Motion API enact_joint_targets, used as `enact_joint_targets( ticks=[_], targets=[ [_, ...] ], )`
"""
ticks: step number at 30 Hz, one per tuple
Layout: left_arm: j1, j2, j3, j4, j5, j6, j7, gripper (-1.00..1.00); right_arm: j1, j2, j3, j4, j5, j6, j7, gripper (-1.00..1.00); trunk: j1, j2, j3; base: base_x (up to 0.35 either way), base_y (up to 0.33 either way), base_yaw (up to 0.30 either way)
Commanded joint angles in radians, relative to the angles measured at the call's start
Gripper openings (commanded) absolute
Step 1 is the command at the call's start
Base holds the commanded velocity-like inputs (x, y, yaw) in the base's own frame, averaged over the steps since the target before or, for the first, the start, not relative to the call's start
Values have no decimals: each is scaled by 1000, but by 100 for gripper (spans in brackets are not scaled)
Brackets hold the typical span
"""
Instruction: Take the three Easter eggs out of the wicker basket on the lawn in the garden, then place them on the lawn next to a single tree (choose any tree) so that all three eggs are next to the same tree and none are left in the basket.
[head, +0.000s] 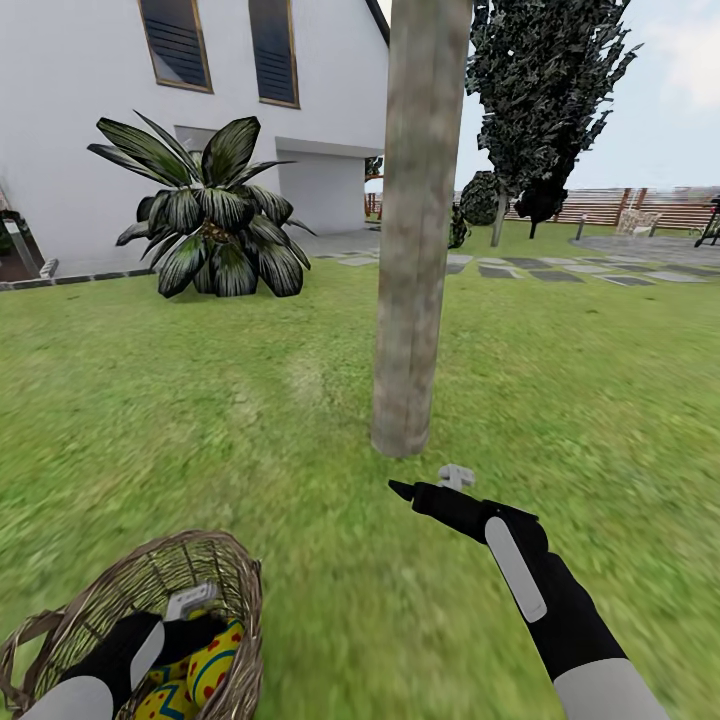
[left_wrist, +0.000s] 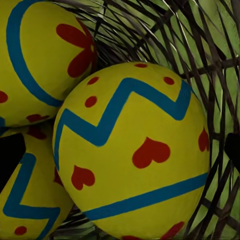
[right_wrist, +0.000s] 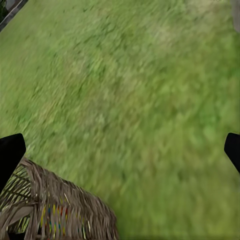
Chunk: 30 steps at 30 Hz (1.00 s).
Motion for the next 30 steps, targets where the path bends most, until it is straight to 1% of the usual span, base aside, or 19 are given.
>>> enact_joint_targets(
  ticks=[1,8,22,25,30],
  targets=[
    [-1,1,6,-1,1,18,-4,100,-1,-1,1,-1,0,3,2,100,0,0,-1,0,0,0],
    [-1,12,8,0,4,35,-5,100,-1,-1,1,-1,0,3,2,100,0,0,-1,0,0,0],
    [0,12,7,1,4,36,-10,100,-1,-1,2,-1,1,3,2,100,0,0,-1,0,0,0],
    [1,12,7,1,4,36,-16,100,-1,-1,2,-1,0,3,2,100,1,-1,-13,0,0,0],
    [1,12,7,1,4,32,-19,100,-1,0,2,-1,1,3,2,100,1,-1,-13,0,0,0]
  ],
)
